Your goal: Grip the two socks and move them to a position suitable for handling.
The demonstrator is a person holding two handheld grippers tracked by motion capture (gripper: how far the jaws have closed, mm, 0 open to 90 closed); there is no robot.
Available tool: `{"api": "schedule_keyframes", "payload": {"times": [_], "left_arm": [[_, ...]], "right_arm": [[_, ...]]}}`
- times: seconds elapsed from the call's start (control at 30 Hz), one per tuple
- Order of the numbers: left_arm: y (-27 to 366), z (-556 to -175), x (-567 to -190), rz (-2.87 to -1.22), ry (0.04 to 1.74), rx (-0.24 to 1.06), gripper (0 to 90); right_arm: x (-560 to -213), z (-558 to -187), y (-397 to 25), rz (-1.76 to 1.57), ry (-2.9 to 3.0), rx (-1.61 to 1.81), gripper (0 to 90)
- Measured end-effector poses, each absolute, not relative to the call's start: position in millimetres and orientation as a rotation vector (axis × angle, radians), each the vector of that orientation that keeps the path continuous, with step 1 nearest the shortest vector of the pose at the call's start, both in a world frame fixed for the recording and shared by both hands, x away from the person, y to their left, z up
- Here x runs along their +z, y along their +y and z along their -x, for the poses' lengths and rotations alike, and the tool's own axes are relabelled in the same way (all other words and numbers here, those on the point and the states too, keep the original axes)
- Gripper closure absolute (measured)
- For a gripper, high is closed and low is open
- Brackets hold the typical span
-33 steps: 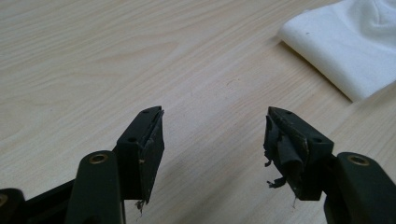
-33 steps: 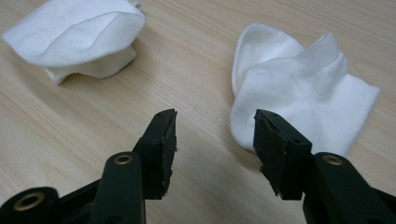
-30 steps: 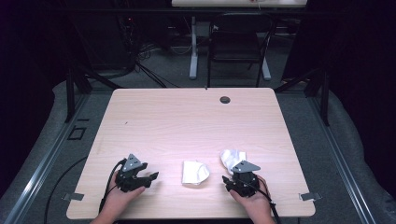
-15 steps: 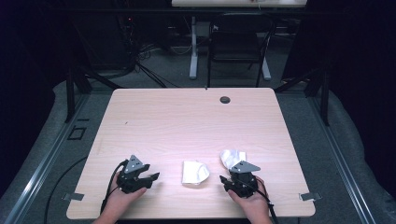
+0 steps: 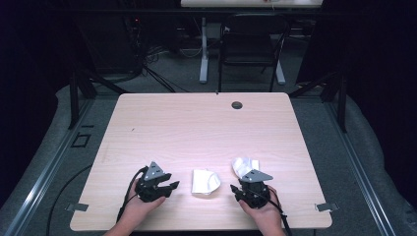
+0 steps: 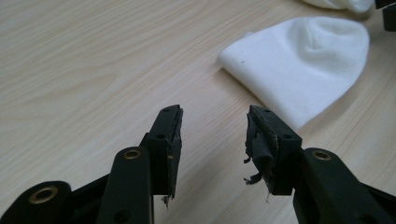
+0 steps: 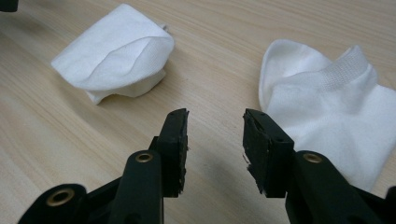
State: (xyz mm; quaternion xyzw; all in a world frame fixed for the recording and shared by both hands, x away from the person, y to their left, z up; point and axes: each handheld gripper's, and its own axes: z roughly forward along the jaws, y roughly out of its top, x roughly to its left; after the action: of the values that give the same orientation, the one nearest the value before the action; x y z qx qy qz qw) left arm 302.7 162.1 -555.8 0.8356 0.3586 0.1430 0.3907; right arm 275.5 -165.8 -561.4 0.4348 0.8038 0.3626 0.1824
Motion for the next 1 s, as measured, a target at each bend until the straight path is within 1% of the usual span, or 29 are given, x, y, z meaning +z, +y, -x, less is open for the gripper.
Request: {"api": "schedule_keyframes", "payload": {"times": [0.2,0.27,0.43,0.57,0.6,0.67,0.8,1.0], "left_arm": [[139.0,-304.4,-554.7,-2.143,0.874,0.355,57.7],[127.4,-305.6,-553.5,-2.158,0.863,0.36,58.0],[115.2,-307.4,-549.0,-2.144,0.861,0.347,58.6],[103.3,-308.9,-547.6,-2.149,0.847,0.332,59.0],[96.4,-309.5,-548.4,-2.15,0.849,0.299,59.6],[92.4,-309.3,-548.8,-2.148,0.841,0.296,60.1],[72.9,-303.9,-549.1,-2.173,0.789,0.282,60.4],[61.0,-302.7,-551.1,-2.182,0.77,0.276,57.9]], "right_arm": [[-559.7,-274.4,-164.8,-1.232,2.281,1.021,62.6],[-559.5,-274.0,-164.4,-1.24,2.274,1.023,64.9],[-558.9,-274.2,-164.6,-1.248,2.275,1.032,68.6],[-557.7,-274.9,-166.0,-1.256,2.257,1.045,69.5],[-556.8,-275.1,-168.1,-1.266,2.25,1.056,70.0],[-556.1,-275.0,-169.1,-1.273,2.248,1.054,70.2],[-556.1,-276.1,-172.4,-1.292,2.236,1.077,70.0],[-556.6,-276.7,-173.8,-1.306,2.232,1.099,69.5]]}}
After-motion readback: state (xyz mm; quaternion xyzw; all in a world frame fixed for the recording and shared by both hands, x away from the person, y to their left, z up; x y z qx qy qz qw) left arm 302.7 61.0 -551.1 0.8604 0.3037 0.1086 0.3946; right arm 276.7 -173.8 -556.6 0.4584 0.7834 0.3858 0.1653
